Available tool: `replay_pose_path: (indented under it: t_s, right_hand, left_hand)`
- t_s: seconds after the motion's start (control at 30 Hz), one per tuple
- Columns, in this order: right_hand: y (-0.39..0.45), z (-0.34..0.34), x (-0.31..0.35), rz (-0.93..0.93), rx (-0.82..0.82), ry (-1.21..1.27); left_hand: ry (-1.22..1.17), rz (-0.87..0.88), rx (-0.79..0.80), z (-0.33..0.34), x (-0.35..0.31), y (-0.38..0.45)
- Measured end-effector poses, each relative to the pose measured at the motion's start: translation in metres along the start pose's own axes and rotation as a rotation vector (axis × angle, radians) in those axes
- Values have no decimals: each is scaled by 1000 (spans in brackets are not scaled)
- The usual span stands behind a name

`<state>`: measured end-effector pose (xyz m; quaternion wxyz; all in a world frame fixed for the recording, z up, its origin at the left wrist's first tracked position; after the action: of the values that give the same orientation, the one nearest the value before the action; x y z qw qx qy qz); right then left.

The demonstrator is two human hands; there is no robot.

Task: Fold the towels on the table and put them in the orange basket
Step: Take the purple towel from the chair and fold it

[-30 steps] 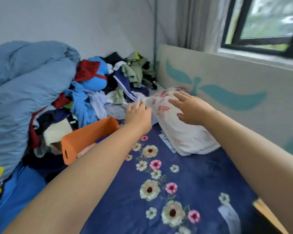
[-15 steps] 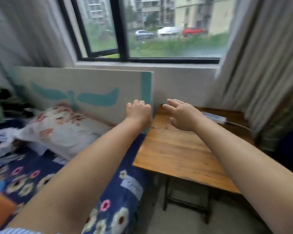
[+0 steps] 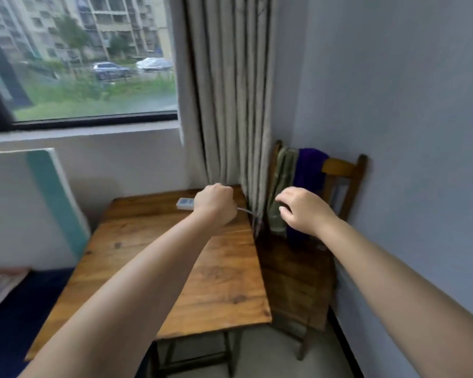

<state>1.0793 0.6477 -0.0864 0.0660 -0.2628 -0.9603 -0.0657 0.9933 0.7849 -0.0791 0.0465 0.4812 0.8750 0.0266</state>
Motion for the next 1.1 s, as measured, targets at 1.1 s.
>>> replay_pose_path:
  t_s: [1.1]
  right_hand:
    - [297, 74, -377, 193, 152, 118]
  left_hand:
    - [-522, -152, 307, 168, -181, 401]
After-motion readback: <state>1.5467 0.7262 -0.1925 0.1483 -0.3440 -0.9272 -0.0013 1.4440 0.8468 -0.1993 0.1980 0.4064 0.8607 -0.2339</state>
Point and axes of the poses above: each hand's wrist, its own y-axis towards the middle knuckle, its own z-axis out of the palm, x = y × z, the point moved 5 cm from there along y, towards the middle knuckle, and after that the axes turned 1 degree about -y, right-handed, at the moved point
